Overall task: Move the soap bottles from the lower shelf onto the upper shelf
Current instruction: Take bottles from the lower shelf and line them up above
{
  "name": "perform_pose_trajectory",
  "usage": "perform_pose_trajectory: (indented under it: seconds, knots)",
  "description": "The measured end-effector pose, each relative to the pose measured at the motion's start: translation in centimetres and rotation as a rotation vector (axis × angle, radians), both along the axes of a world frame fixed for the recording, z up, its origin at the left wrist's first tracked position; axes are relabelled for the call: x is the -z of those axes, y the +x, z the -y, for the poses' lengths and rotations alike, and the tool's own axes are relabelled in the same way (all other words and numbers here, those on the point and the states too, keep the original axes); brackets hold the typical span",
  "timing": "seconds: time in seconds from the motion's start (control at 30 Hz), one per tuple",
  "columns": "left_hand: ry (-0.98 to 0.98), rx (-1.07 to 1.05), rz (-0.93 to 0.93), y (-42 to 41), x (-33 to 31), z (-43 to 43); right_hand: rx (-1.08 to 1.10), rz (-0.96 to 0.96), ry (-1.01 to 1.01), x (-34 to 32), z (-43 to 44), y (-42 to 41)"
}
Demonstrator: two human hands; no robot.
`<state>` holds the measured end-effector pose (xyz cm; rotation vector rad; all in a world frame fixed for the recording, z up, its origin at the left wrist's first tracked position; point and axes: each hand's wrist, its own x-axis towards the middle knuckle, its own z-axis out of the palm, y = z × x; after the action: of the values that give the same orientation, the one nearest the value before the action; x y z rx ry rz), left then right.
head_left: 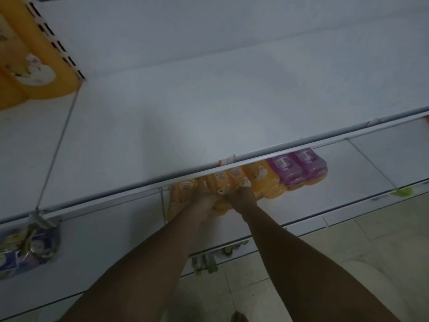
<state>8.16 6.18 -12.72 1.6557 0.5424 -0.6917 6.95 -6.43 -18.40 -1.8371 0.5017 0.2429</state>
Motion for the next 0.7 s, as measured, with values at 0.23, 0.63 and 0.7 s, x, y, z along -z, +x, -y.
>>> perform_pose_trajectory:
  seconds: [0.23,0.63,0.7]
  knots:
    - [-0.194,0.061,0.166,-3.7,-2.3,-6.0,-0.004,0.08,0.145,-3.8,-2.0,-4.6]
    - [-0.033,0.151,0.542,-20.0,-11.3,-22.6,-0.209,0.244,0.114,-14.0,-14.4,-19.4]
    - [-0.015,0.138,0.613,-21.8,-13.5,-25.3,-0.271,0.264,0.108,-16.4,-16.5,-20.5]
